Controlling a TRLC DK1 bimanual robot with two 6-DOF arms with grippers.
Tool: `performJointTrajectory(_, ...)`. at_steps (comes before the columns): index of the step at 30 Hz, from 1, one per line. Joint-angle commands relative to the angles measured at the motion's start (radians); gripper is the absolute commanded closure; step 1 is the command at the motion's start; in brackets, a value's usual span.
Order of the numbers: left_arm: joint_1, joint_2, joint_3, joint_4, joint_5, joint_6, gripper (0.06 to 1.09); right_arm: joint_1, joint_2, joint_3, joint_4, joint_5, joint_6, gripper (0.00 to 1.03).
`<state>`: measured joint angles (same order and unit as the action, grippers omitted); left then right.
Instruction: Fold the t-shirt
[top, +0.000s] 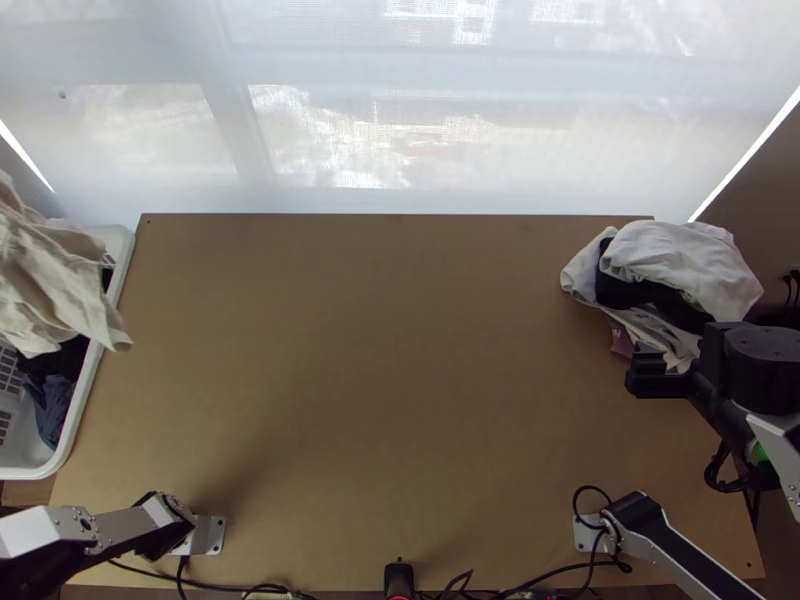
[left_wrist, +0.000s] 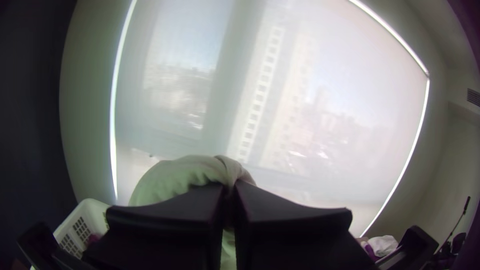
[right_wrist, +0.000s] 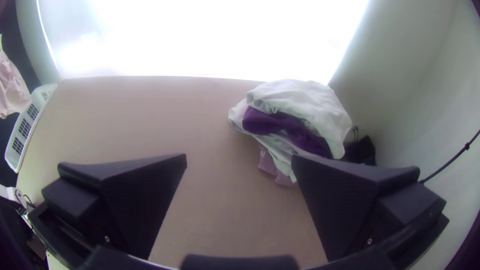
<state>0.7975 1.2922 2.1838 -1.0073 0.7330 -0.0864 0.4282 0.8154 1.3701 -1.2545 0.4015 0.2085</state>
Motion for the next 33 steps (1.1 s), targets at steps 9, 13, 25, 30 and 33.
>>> performJointTrajectory(9, -0.527, -0.165, -0.271, -0.03, -0.139, -0.139, 1.05, 0.032, -0.035, -0.006, 0.037, 0.0, -0.008, 0.05)
performJointTrajectory(13, -0.732, -0.255, -0.53, 0.084, -0.33, -0.139, 1.05, 0.024, -0.047, -0.008, 0.037, 0.0, -0.015, 0.05)
performJointTrajectory(25, -1.21, -0.361, -1.046, 0.217, -0.638, 0.048, 1.05, -0.014, -0.099, -0.066, 0.023, 0.0, -0.026, 0.05)
performJointTrajectory(30, -1.314, -0.357, -1.161, 0.276, -0.643, 0.063, 1.05, -0.032, -0.113, -0.091, 0.015, 0.0, -0.032, 0.05)
performJointTrajectory(33, -1.377, -0.355, -1.245, 0.303, -0.644, 0.079, 1.05, -0.042, -0.116, -0.097, 0.009, 0.002, -0.032, 0.05)
